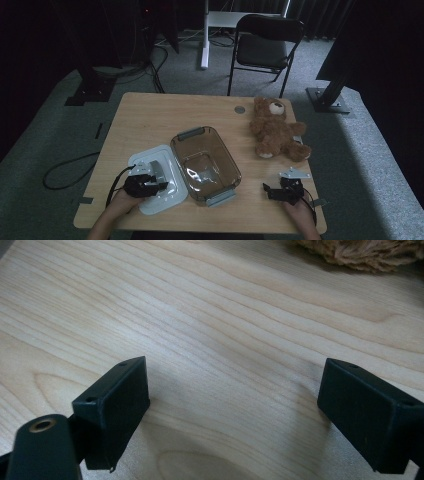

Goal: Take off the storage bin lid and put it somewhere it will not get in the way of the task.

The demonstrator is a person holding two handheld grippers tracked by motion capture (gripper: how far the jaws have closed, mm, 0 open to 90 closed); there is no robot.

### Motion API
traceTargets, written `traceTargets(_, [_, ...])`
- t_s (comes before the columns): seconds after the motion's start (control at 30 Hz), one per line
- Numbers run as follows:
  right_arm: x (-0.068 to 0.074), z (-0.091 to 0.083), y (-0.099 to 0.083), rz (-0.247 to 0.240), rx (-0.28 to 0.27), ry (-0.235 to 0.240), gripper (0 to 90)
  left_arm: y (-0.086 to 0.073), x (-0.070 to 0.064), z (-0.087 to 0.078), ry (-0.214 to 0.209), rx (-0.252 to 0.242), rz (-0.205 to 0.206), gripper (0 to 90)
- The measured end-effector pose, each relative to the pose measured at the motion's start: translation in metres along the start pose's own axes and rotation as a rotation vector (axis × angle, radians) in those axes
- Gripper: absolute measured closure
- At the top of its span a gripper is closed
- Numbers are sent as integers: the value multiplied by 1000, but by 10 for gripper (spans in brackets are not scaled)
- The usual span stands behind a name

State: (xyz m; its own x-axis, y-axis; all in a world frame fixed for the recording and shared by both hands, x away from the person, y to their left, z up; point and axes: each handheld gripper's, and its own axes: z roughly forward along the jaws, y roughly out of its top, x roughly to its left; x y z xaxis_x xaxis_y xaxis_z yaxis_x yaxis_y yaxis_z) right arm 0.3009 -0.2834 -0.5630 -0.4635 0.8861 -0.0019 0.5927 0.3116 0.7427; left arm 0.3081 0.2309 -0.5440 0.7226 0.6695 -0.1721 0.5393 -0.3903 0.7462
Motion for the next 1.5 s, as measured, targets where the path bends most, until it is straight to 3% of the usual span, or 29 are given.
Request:
traceTargets(0.23, [0,0,0,2,0,0,123,7,0,8,-11,0,3,566])
traceTargets(0.43, [0,0,0,3,-1,0,123,10,-2,10,10,-12,-7,384])
traceTargets(0.53, [1,0,0,3,0,1,123,10,-1,3,40,-34,-50,367])
traceTargets(0.57, [1,0,0,3,0,1,123,10,-1,3,40,-34,-50,365])
traceTargets(0.6, [1,0,0,1,0,3,122,8,1,-2,67,-37,-59,364])
traceTargets(0.9, [4,1,1,-17,5,20,121,-8,5,-26,108,-39,-73,271])
traceTargets(0.93, [4,1,1,-25,5,30,121,-12,8,-32,135,-40,-91,247])
traceTargets(1.07, [5,1,3,-29,14,34,121,-20,11,-45,172,-61,-99,197])
traceTargets(1.23, [5,0,3,-24,11,50,122,-33,19,-58,233,-71,-165,165])
traceTargets(1.3, [4,0,3,-25,11,52,122,-35,21,-60,239,-67,-181,98])
traceTargets(1.33, [5,1,2,-28,13,39,121,-38,23,-63,265,-54,-201,98])
traceTargets(1.37, [5,1,2,-28,13,39,121,-38,23,-63,265,-54,-201,98])
traceTargets(1.4, [5,1,2,-30,11,39,121,-43,26,-66,287,-51,-238,98])
traceTargets(1.5, [5,-1,2,-26,-10,33,112,-46,28,-69,299,-45,-254,94])
